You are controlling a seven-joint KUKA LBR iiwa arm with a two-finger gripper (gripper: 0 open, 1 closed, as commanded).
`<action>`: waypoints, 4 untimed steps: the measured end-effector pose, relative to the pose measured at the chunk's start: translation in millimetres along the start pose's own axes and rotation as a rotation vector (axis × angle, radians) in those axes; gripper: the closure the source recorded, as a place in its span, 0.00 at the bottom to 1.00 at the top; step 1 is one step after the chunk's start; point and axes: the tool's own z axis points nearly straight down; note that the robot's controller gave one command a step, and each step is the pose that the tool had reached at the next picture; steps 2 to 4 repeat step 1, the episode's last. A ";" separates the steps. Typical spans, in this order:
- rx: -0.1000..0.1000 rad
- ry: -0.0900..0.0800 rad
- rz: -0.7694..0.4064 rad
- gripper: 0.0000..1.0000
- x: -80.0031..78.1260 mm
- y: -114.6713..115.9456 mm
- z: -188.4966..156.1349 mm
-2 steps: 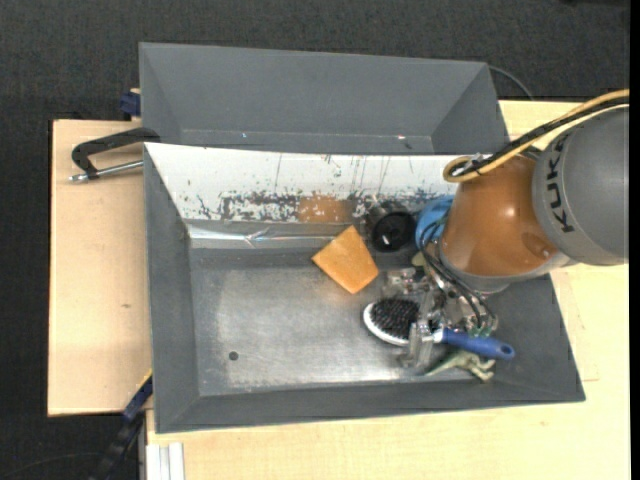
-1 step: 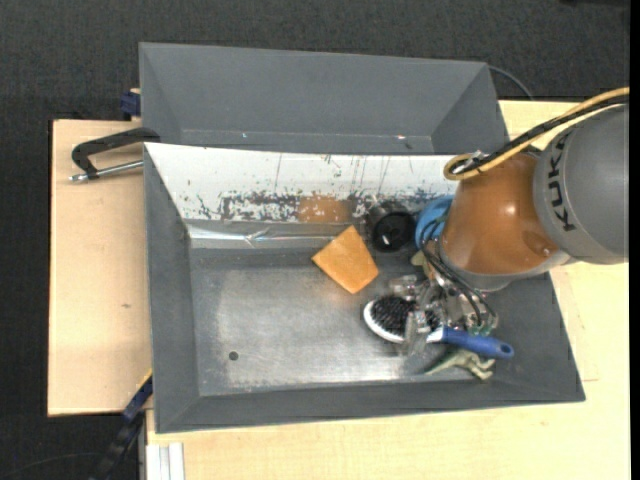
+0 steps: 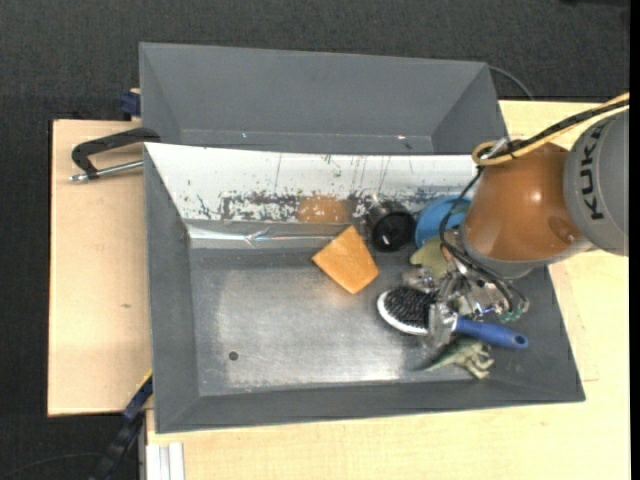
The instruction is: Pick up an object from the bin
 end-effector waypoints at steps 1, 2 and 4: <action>0.012 -0.011 -0.112 1.00 -12.7 -5.7 -154.8; 0.012 -0.011 -0.112 1.00 -12.7 -5.7 -154.8; 0.012 -0.011 -0.112 1.00 -12.7 -5.7 -154.8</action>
Offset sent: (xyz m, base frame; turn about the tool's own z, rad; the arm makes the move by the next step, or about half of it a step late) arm 0.0112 -0.0039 0.1493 -0.1127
